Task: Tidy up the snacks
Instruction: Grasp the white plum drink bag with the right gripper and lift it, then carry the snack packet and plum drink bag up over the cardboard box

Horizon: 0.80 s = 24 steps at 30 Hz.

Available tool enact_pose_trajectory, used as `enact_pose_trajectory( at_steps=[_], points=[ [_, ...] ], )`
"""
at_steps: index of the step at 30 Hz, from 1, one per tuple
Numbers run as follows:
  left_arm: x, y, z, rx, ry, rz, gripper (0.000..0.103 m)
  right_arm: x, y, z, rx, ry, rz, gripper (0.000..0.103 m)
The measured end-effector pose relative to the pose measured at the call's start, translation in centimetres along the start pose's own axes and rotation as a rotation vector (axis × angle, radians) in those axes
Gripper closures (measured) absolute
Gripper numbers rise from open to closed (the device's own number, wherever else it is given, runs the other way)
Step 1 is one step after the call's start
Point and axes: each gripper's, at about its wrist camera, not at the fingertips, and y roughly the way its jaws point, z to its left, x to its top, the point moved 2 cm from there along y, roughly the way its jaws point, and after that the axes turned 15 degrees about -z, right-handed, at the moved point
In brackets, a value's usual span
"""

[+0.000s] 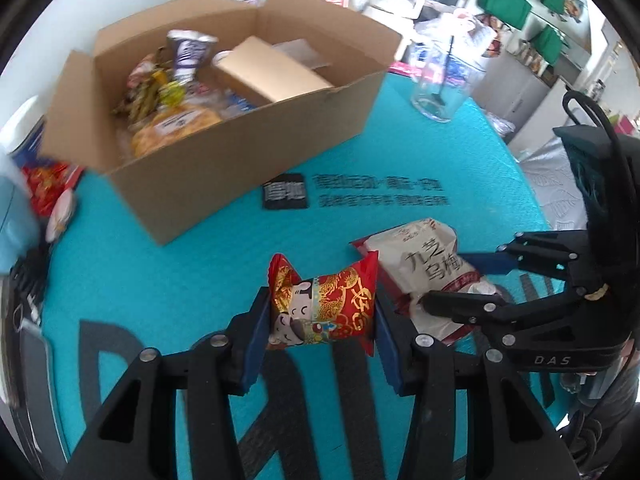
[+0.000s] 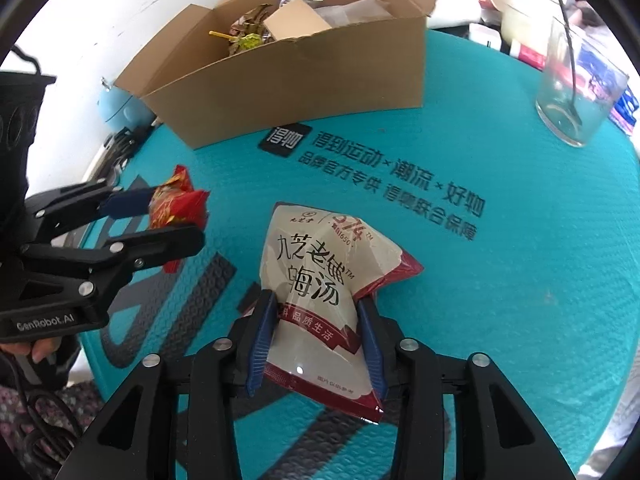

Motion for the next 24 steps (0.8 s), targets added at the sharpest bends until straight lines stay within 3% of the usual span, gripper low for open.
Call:
enact_pose_trajectory(
  at_steps=[1, 3, 13, 17, 24],
  points=[
    [-0.2, -0.1, 0.3, 0.01, -0.007, -0.004, 0.056, 0.2, 0.3, 0.2, -0.014, -0.001, 0.005, 0.039],
    [-0.4, -0.2, 1.0, 0.033, -0.015, -0.008, 0.056, 0.2, 0.8, 0.4, -0.046, -0.009, 0.01, 0.031],
    [-1.6, 0.4, 2.8, 0.068, -0.045, 0.009, 0.056, 0.7, 3.8, 2.1, -0.105, -0.096, 0.021, 0.026],
    [-2.0, 0.6, 2.8, 0.066, -0.048, 0.015, 0.056, 0.5, 4.1, 2.7, -0.14, -0.137, 0.002, 0.036],
    [-1.9, 0.6, 2.7, 0.05, -0.048, 0.016, 0.056, 0.2, 2.7, 1.7, -0.111, -0.109, -0.022, 0.054]
  ],
)
